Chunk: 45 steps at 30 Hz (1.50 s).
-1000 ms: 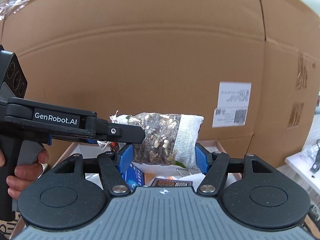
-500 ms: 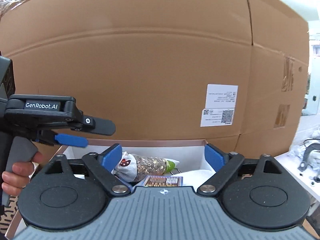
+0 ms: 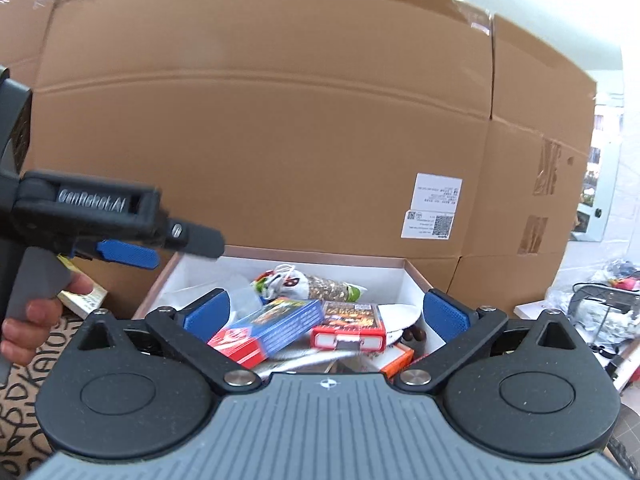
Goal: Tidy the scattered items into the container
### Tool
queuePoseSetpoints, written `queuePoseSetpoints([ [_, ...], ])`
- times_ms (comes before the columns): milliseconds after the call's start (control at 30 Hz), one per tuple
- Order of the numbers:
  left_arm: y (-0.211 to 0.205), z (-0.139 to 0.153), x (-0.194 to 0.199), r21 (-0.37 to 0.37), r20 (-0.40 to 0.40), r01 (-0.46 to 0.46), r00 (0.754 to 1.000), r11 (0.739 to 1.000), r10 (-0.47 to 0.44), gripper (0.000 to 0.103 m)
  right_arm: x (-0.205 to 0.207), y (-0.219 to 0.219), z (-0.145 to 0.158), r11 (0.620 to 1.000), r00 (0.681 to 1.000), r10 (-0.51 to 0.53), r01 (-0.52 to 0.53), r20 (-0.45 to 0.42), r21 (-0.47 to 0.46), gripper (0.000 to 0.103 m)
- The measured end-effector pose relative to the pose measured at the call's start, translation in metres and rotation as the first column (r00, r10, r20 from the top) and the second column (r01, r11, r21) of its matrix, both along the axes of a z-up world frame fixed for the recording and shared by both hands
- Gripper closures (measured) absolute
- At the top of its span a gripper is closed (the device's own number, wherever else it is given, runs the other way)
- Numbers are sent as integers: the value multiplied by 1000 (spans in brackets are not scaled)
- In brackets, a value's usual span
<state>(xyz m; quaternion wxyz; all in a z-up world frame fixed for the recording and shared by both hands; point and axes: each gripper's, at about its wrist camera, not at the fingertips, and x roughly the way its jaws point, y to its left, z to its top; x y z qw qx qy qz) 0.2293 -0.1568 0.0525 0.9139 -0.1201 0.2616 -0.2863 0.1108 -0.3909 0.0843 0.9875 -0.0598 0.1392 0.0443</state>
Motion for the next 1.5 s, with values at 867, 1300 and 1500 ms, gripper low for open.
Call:
queuePoseSetpoints([
  [867, 18, -23, -159, 192, 94, -130, 989, 973, 113, 0, -151, 14, -14, 984, 986, -168, 169, -18, 63, 1],
  [1300, 12, -24, -179, 227, 98, -123, 990, 966, 103, 0, -165, 23, -16, 990, 990, -138, 138, -20, 28, 1],
  [1500, 10, -26, -180, 234, 88, -116, 991, 965, 98, 0, -164, 24, -17, 991, 991, -130, 131, -23, 29, 1],
])
